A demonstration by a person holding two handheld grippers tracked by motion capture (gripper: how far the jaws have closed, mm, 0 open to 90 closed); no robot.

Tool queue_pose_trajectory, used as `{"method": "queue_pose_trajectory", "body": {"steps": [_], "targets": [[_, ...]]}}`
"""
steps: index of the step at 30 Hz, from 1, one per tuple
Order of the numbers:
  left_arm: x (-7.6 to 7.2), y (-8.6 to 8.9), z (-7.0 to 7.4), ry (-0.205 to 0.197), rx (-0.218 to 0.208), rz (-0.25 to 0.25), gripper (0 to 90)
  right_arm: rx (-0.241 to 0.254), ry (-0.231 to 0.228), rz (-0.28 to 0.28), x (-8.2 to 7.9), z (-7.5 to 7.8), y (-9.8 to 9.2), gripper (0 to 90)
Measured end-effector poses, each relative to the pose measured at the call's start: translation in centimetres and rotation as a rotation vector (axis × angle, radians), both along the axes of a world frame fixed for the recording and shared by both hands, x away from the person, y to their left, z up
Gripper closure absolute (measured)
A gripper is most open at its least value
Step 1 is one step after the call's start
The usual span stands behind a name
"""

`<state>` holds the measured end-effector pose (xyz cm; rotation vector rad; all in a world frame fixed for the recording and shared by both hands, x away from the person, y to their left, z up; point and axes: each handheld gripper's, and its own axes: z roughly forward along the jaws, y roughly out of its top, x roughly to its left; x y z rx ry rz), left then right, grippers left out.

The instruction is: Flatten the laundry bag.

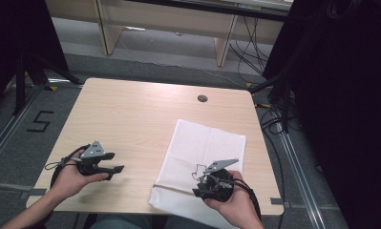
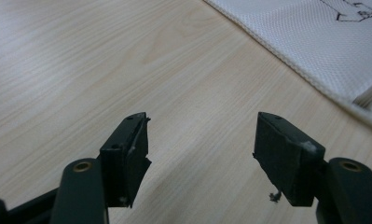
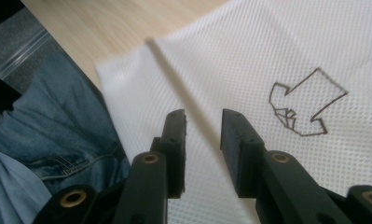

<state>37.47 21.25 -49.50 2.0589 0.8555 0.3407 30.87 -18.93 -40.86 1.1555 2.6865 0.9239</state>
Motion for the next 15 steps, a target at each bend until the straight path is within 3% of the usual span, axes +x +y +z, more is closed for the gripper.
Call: {"method": "queue_pose_trajectory", "body": {"steps": [1,2,4,6,8,9,10,11,12,13,15], "targets": [[0.0,0.0,0.0,-0.007,0.007,-0.006,35.0,0.001,0.015,-0.019,-0.1,0.5,0.0,71.3],[0.0,0.0,0.0,-0.002,0.001,-0.001,35.1,0.006,-0.006,-0.020,0.0,0.5,0.0,71.6],[0.0,0.1,0.1,-0.003,0.013,-0.017,35.1,0.001,0.003,-0.042,0.3,0.6,-0.2,72.2],[-0.1,-0.2,0.0,0.000,-0.017,0.002,35.5,-0.030,0.015,-0.066,1.2,0.0,-0.9,74.6],[-0.2,-0.3,0.1,-0.005,-0.011,-0.006,36.7,-0.036,0.021,-0.076,1.5,-0.2,-1.1,75.3],[-0.3,-0.5,0.0,0.013,-0.033,-0.010,36.7,-0.051,0.033,-0.086,1.8,-0.6,-1.4,76.8],[-0.4,-0.9,0.1,0.027,-0.037,-0.035,40.2,-0.086,0.037,-0.109,2.5,-1.5,-2.1,81.7],[-0.4,-0.9,0.1,0.027,-0.037,-0.035,42.6,-0.086,0.037,-0.109,2.5,-1.5,-2.1,81.7],[-0.5,-1.2,0.2,0.030,-0.037,-0.066,42.6,-0.100,0.028,-0.108,2.8,-1.9,-2.5,83.2],[-0.7,-1.9,0.3,0.043,-0.027,-0.079,52.2,-0.144,0.050,-0.138,3.5,-2.9,-3.3,88.0],[-0.9,-2.4,0.5,0.031,-0.006,-0.100,57.6,-0.151,0.070,-0.163,3.7,-3.2,-3.6,88.6]]}}
